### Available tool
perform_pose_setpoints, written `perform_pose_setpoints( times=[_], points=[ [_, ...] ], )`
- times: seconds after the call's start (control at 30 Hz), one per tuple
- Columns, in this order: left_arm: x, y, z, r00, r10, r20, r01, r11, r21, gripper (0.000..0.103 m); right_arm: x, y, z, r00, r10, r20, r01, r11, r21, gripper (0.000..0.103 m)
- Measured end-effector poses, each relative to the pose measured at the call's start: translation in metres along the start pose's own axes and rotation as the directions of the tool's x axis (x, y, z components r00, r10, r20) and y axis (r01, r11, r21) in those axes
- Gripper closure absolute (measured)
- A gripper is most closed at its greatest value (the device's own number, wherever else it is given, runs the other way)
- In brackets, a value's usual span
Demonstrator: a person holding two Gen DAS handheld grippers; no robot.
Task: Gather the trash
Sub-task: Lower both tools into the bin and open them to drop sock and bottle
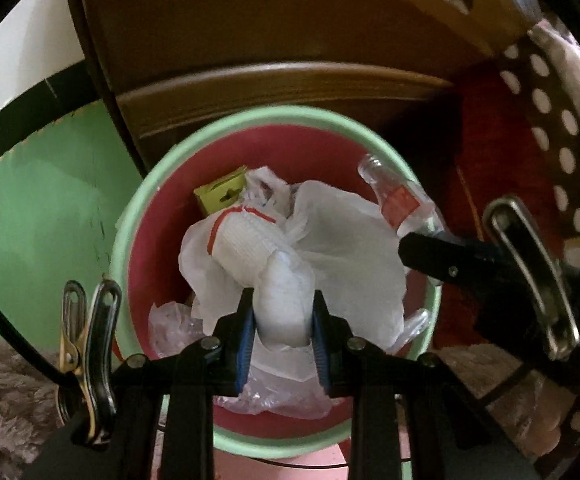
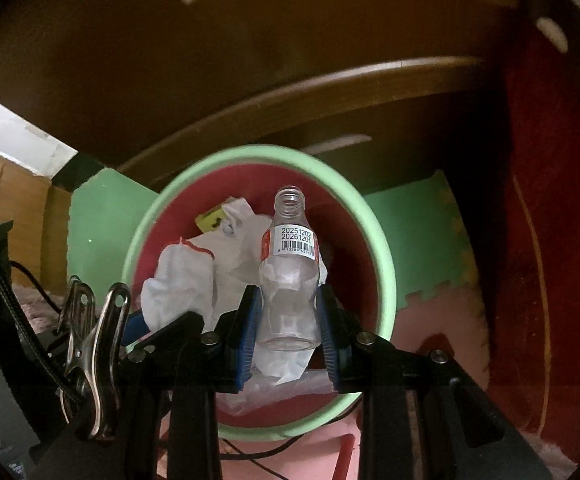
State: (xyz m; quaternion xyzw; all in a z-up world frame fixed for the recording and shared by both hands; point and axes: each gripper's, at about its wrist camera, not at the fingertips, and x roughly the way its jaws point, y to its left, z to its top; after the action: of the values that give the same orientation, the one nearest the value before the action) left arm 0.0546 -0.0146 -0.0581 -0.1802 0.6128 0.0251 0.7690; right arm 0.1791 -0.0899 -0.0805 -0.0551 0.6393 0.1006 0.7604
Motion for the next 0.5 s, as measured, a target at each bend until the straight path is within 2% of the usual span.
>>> perform_pose_setpoints(
  times=[0.5],
  points=[
    [0.043, 0.007, 0.003, 0.997, 0.034, -0.076, -0.037, 0.998, -0.042, 0.076, 0.047, 0.002, 0.001, 0.998, -0.041, -0.038, 0.04, 0.999, -0.026, 0.074]
  ],
)
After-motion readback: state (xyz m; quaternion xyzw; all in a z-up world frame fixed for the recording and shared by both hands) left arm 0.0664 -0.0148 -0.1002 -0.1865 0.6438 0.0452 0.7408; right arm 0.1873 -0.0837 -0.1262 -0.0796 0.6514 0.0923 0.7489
